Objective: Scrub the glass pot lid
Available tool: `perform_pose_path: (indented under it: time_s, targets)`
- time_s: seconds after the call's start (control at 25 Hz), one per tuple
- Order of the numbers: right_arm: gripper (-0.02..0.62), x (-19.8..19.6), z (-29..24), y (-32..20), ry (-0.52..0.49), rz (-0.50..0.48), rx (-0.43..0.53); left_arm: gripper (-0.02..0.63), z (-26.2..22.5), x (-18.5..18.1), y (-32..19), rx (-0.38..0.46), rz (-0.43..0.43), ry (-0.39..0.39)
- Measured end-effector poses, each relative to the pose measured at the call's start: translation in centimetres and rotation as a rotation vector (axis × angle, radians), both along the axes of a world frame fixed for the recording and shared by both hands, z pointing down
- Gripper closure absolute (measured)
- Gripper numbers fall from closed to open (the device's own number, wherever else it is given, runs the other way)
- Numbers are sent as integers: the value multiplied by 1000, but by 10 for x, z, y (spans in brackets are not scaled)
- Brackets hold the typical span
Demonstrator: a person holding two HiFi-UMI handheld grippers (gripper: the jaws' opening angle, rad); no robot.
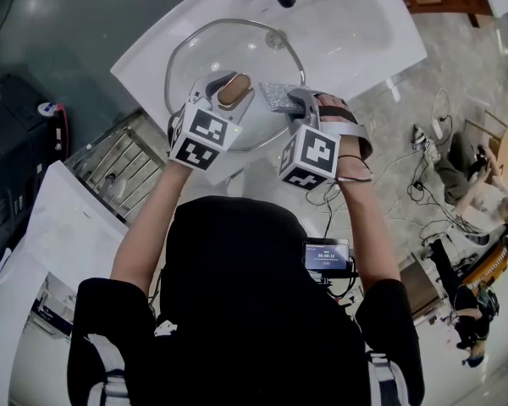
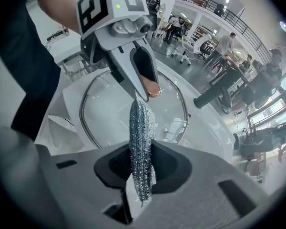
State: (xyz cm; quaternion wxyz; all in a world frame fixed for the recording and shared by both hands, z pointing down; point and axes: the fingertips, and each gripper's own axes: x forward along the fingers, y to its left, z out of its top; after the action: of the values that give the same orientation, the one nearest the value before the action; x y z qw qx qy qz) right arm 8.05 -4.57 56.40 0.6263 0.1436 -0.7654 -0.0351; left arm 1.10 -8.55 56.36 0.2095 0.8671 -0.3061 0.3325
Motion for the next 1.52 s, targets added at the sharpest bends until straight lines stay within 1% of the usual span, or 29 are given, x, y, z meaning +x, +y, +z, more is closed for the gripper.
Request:
perform_pose_path:
  time_s: [0.32, 0.52, 0.64, 1.0, 1.52]
  targets:
    - [529, -1, 0, 13, 5, 6, -33, 437, 0, 1, 0, -4, 10, 1]
    - [529, -2, -2, 19, 1, 5, -76, 437, 0, 1, 0, -4, 16, 3]
    - [529, -2, -3, 19, 0, 4, -81, 437, -1, 1, 1, -5, 22, 3]
    - [529, 5, -4, 5, -15, 29, -78, 437, 0, 4, 1, -7, 28, 3]
    - [529, 6, -1, -33, -10, 44, -21, 437, 1, 2, 1, -3, 23, 2]
